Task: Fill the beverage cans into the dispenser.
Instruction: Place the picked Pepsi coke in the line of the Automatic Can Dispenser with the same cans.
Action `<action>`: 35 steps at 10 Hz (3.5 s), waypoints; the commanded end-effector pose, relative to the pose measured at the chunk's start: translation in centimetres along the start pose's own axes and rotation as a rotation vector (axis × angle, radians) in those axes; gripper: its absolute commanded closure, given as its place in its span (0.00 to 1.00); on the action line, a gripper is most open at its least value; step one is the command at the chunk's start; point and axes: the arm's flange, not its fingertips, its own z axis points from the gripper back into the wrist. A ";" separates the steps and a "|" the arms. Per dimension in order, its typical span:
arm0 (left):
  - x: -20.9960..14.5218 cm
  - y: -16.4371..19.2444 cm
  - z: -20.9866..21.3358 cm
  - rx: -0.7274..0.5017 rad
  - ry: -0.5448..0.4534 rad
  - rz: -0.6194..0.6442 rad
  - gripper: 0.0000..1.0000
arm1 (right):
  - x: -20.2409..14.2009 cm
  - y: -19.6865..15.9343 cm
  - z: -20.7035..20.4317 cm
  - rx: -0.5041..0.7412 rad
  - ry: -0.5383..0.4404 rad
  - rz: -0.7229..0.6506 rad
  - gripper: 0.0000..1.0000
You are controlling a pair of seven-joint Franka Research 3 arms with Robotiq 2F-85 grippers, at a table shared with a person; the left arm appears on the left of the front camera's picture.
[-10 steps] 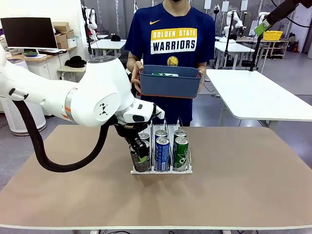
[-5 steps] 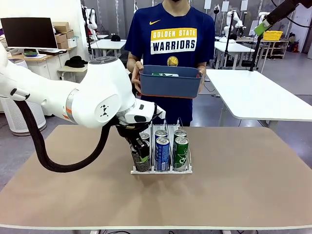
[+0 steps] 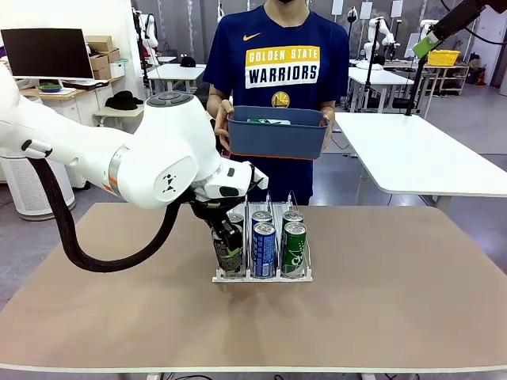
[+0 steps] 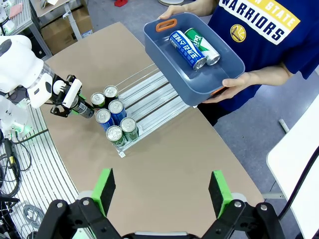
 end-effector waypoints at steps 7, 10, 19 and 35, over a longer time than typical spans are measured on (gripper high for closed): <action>2.7 4.7 -2.5 0.016 -0.120 0.036 0.42 | -0.1 0.1 0.0 -0.001 0.008 -0.007 0.00; 2.6 5.1 -3.4 -0.068 -0.045 0.027 0.42 | -0.1 0.1 0.0 -0.001 0.008 -0.007 0.00; 2.2 4.7 -6.2 -0.223 0.099 0.038 0.42 | -0.1 0.1 0.0 -0.001 0.008 -0.007 0.00; 3.2 5.4 -0.9 -0.116 0.012 0.077 0.00 | -0.1 0.1 0.0 -0.001 0.008 -0.007 0.00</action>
